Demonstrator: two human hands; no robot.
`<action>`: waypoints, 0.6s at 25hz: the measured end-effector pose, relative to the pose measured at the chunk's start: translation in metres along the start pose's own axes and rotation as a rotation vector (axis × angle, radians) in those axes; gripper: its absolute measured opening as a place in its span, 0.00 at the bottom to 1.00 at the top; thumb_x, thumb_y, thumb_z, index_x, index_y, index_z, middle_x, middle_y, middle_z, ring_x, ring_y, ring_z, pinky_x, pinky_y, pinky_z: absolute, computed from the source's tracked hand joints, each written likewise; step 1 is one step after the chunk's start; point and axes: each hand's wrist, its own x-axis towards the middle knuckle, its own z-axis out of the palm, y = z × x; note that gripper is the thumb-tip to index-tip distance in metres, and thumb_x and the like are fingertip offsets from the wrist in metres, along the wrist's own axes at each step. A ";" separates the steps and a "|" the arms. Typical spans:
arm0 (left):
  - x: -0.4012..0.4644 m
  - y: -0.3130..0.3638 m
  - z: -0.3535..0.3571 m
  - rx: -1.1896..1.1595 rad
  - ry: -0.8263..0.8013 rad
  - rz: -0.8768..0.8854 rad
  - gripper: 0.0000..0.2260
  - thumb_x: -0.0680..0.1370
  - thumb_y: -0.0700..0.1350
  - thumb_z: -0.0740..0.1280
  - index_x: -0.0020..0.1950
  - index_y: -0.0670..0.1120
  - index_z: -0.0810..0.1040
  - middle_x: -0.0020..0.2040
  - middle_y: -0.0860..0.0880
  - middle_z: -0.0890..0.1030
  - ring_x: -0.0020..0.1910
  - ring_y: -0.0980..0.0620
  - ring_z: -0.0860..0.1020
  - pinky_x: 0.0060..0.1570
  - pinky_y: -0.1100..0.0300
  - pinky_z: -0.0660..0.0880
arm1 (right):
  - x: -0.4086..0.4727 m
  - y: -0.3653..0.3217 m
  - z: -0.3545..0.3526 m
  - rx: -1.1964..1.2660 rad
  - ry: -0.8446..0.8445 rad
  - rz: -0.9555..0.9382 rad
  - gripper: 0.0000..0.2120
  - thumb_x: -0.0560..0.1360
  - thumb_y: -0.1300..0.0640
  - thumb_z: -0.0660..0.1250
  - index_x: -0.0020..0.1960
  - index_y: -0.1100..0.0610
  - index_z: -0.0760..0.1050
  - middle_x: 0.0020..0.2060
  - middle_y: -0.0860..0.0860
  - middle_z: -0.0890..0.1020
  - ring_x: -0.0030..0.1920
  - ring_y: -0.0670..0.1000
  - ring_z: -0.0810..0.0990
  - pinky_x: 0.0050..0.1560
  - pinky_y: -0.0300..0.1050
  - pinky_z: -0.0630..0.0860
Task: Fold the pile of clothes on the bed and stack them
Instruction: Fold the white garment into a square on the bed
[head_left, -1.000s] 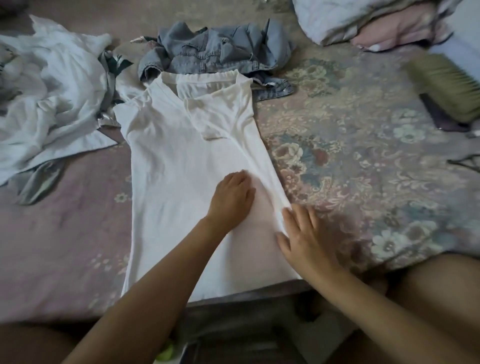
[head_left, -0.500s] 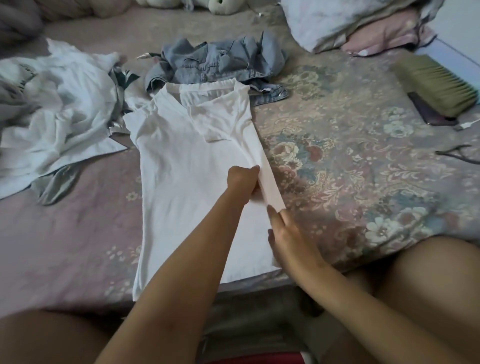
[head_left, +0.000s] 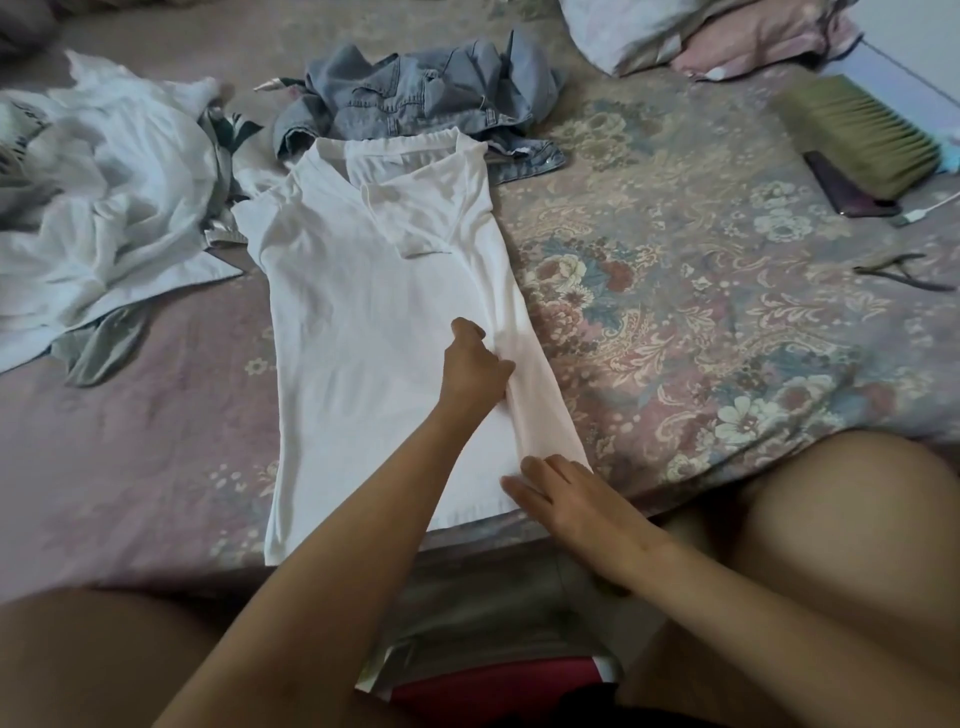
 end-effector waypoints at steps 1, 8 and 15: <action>-0.001 -0.002 0.001 -0.020 0.003 -0.003 0.16 0.75 0.37 0.67 0.59 0.40 0.64 0.40 0.46 0.76 0.35 0.51 0.75 0.33 0.61 0.72 | -0.001 0.002 -0.001 -0.013 0.008 -0.040 0.33 0.56 0.64 0.82 0.58 0.59 0.74 0.47 0.57 0.81 0.41 0.54 0.80 0.38 0.46 0.81; 0.014 -0.045 -0.004 0.747 0.191 0.989 0.15 0.69 0.31 0.60 0.52 0.37 0.81 0.52 0.38 0.81 0.48 0.38 0.81 0.47 0.48 0.72 | -0.016 0.017 0.008 -0.166 0.086 -0.054 0.23 0.76 0.61 0.62 0.70 0.63 0.66 0.60 0.57 0.77 0.60 0.56 0.76 0.59 0.53 0.75; 0.047 -0.029 -0.041 1.029 -0.130 1.427 0.14 0.74 0.36 0.58 0.56 0.38 0.79 0.51 0.38 0.82 0.49 0.40 0.82 0.43 0.50 0.80 | -0.030 0.046 0.017 -0.207 0.024 -0.107 0.23 0.77 0.64 0.56 0.72 0.62 0.62 0.67 0.62 0.72 0.68 0.60 0.71 0.69 0.56 0.64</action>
